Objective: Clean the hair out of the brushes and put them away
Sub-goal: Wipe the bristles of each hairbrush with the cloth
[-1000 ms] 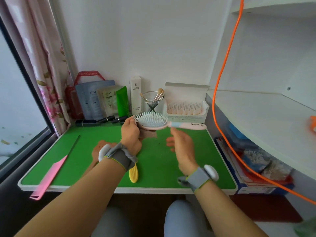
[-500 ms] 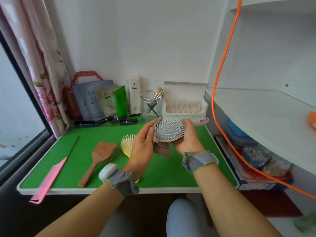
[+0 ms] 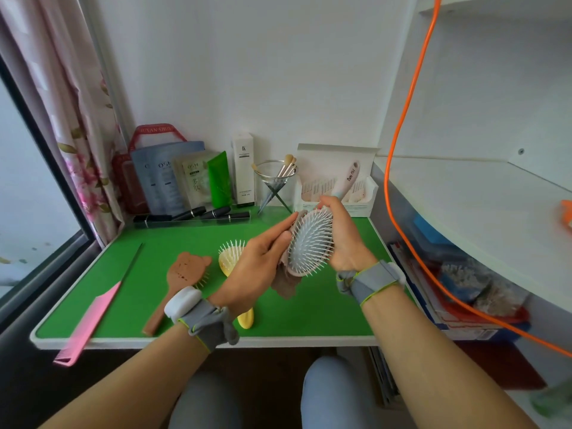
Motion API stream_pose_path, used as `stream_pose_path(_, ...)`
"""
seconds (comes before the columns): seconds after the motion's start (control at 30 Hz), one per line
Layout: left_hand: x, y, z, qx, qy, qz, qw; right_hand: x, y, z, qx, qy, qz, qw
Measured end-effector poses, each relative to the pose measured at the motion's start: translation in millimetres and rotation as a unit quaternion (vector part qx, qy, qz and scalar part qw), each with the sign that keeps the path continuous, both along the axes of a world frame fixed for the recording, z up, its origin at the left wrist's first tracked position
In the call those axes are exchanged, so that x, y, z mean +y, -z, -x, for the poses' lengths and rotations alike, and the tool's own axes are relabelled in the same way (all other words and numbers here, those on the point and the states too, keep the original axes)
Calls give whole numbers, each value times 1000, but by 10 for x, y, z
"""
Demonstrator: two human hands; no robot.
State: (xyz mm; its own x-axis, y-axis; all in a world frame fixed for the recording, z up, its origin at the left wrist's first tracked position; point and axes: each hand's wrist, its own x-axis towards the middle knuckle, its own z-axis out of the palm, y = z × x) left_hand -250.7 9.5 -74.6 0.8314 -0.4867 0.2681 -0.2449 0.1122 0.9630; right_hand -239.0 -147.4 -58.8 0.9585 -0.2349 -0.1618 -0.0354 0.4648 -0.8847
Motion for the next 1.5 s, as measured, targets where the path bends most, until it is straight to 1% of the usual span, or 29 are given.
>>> stream_pose_path(0.1,8,-8,-31,23,-21,20,999,-35,-28,5,-30,-8,15,999)
stream_pose_path(0.17,9,-17,-111,80,-57,66,993,-64,-39,12,-46,3,25,999)
stream_pose_path(0.23,15,-48,-184,120,-68,100,985,-85,-40,25,-59,9,58,997)
stream_pose_path(0.27,9,-61,-206,115,-66,100,986,-84,-45,36,-62,12,84,995)
stream_pose_path(0.33,-5,-110,-230,71,-49,71,994,-58,-63,54,-54,14,157,986)
stream_pose_path(0.4,-29,-198,-231,-5,-33,1,999,-32,-60,63,-61,19,238,969)
stream_pose_path(0.43,-36,-253,-238,-54,-32,-43,997,-21,-55,69,-74,24,269,960)
stream_pose_path(0.53,-62,-384,-282,-182,-32,-171,968,5,-47,109,-117,23,320,940)
stream_pose_path(0.57,-72,-415,-291,-209,-32,-200,957,6,-54,126,-130,13,334,934)
stream_pose_path(0.63,-83,-457,-317,-237,-22,-237,942,17,-63,138,-152,-22,353,923)
stream_pose_path(0.7,-95,-505,-353,-241,3,-267,933,25,-89,157,-163,-48,354,920)
stream_pose_path(0.77,-102,-547,-404,-226,35,-295,928,14,-122,173,-167,-57,356,918)
stream_pose_path(0.83,-76,-549,-427,-192,73,-290,935,-11,-157,173,-173,-55,348,920)
stream_pose_path(0.87,-55,-521,-420,-158,92,-273,944,-36,-160,167,-176,-55,329,926)
stream_pose_path(0.93,-9,-435,-410,-92,114,-239,960,-87,-159,156,-182,-69,248,949)
stream_pose_path(0.97,16,-388,-406,-76,119,-229,963,-100,-162,161,-183,-79,214,956)
stream_pose_path(1.0,29,-357,-400,-67,124,-223,965,-98,-161,169,-179,-89,203,958)
stream_pose_path(1.07,35,-346,-387,-57,136,-219,965,-63,-141,176,-164,-108,238,951)
stream_pose_path(1.13,-4,-414,-389,-97,129,-239,957,-25,-118,156,-165,-124,299,932)
stream_pose_path(1.2,-58,-456,-413,-133,106,-255,952,-25,-118,137,-174,-126,309,927)
stream_pose_path(1.27,-73,-451,-411,-118,102,-231,960,-56,-181,124,-180,-108,281,937)
stream_pose_path(1.37,-32,-323,-403,-42,102,-176,978,-152,-217,111,-188,-104,173,961)
stream_pose_path(1.4,-23,-279,-395,-18,95,-159,983,-167,-214,109,-190,-103,161,963)
stream_pose_path(1.5,-28,-212,-395,35,39,-80,995,-149,-165,87,-183,-89,169,964)
